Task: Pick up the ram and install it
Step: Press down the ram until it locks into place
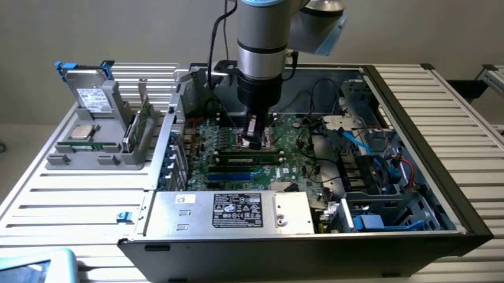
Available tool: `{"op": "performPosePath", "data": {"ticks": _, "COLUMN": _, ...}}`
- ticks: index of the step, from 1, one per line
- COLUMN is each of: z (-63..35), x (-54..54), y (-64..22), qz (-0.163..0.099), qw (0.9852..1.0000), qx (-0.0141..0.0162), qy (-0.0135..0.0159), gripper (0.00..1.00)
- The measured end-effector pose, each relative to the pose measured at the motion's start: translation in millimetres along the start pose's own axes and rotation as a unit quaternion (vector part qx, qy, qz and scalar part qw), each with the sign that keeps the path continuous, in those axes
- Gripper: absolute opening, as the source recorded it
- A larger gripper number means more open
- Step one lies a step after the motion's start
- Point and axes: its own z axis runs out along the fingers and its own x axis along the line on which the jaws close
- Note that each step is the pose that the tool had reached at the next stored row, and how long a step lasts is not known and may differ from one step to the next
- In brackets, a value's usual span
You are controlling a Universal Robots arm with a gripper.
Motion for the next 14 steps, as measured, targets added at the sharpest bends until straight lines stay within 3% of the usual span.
{"op": "performPosePath", "data": {"ticks": 7, "z": 0.0, "x": 0.0, "y": 0.0, "qz": 0.048, "qw": 0.9988, "qx": -0.0014, "qy": -0.0001, "gripper": 0.11}}
{"op": "performPosePath", "data": {"ticks": 14, "z": 0.0, "x": 0.0, "y": -0.1, "qz": 0.089, "qw": 0.996, "qx": -0.0014, "qy": -0.0002, "gripper": 0.11}}
